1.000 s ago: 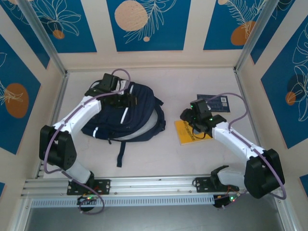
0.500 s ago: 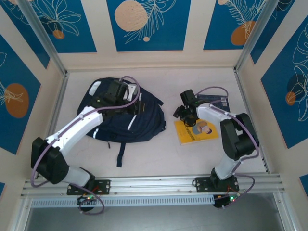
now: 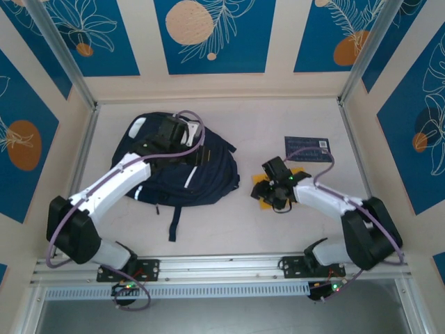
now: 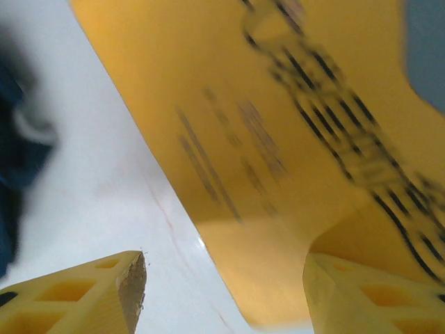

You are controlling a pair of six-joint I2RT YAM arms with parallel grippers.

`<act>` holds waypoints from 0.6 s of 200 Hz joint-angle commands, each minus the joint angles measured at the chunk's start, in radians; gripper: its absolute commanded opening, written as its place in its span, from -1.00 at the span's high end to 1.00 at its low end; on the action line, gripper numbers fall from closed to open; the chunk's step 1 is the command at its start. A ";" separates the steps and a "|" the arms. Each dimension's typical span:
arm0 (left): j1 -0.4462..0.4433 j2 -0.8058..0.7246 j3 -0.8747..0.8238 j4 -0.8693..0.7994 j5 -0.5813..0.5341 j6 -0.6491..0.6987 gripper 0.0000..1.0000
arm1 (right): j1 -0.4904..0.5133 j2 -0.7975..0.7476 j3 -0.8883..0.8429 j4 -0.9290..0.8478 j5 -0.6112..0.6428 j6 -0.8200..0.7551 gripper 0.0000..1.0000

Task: Pack the student bag
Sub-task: Rotate the book at the center of the table.

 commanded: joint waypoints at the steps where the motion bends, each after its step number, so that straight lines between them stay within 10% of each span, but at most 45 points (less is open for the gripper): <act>1: -0.034 0.078 0.064 -0.005 0.063 -0.001 -0.01 | -0.032 -0.153 -0.017 -0.186 0.039 0.005 -0.30; 53: -0.236 0.419 0.458 -0.163 0.096 0.024 -0.05 | -0.255 -0.387 -0.102 -0.232 0.150 0.265 -0.32; 120: -0.256 0.890 0.848 -0.127 0.214 0.041 -0.08 | -0.357 -0.471 -0.210 -0.066 0.066 0.377 -0.26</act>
